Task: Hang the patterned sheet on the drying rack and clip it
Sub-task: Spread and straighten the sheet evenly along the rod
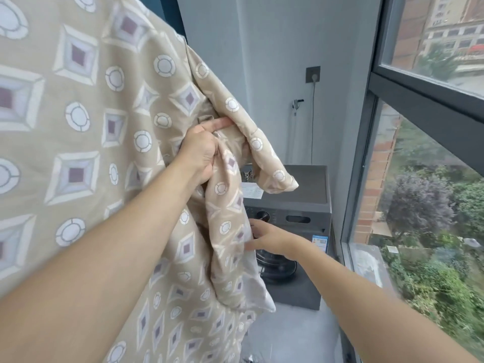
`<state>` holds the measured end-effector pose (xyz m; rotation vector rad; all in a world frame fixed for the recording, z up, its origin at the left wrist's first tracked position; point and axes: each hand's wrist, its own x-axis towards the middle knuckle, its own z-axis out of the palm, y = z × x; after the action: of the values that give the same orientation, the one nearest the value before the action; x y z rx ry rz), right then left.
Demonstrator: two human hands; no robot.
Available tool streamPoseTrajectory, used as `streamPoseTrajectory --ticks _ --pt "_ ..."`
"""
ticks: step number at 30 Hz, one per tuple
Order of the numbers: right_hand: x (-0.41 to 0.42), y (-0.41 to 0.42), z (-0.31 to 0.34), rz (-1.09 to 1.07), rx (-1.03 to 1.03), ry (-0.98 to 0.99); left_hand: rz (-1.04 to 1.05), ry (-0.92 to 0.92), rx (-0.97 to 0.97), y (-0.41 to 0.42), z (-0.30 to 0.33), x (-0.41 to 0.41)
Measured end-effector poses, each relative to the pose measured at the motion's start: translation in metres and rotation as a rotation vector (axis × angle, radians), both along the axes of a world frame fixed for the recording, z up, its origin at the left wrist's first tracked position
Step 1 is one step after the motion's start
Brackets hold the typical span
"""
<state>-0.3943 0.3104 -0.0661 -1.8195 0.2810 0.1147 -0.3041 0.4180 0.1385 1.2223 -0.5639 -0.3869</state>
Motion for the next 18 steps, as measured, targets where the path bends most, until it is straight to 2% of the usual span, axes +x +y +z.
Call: streamPoseTrajectory --ticks 2,5,7,9,10,14,16,18 --pt "0.007 0.013 0.001 -0.025 0.002 -0.101 -0.055 0.030 0.006 0.003 0.002 0.004" --pt "0.015 0.019 0.009 -0.189 -0.049 -0.254 -0.100 0.004 0.056 0.008 0.006 0.009" --pt "0.016 0.018 0.018 -0.224 -0.074 -0.325 -0.008 -0.172 0.160 0.009 0.008 0.012" --pt "0.015 0.017 0.024 -0.194 -0.081 -0.309 0.091 -0.380 0.292 0.009 0.012 0.010" --pt "0.013 0.017 0.027 -0.156 -0.065 -0.285 0.120 -0.423 0.303 0.008 0.013 0.009" --pt "0.009 0.023 0.031 0.014 0.018 -0.212 0.117 -0.198 0.196 0.007 0.019 0.000" --pt "0.006 0.025 0.034 0.032 0.251 -0.186 0.063 -0.137 0.198 0.009 0.019 0.003" --pt "0.007 0.026 0.034 -0.078 0.429 -0.175 0.014 -0.107 0.180 0.013 0.019 0.008"
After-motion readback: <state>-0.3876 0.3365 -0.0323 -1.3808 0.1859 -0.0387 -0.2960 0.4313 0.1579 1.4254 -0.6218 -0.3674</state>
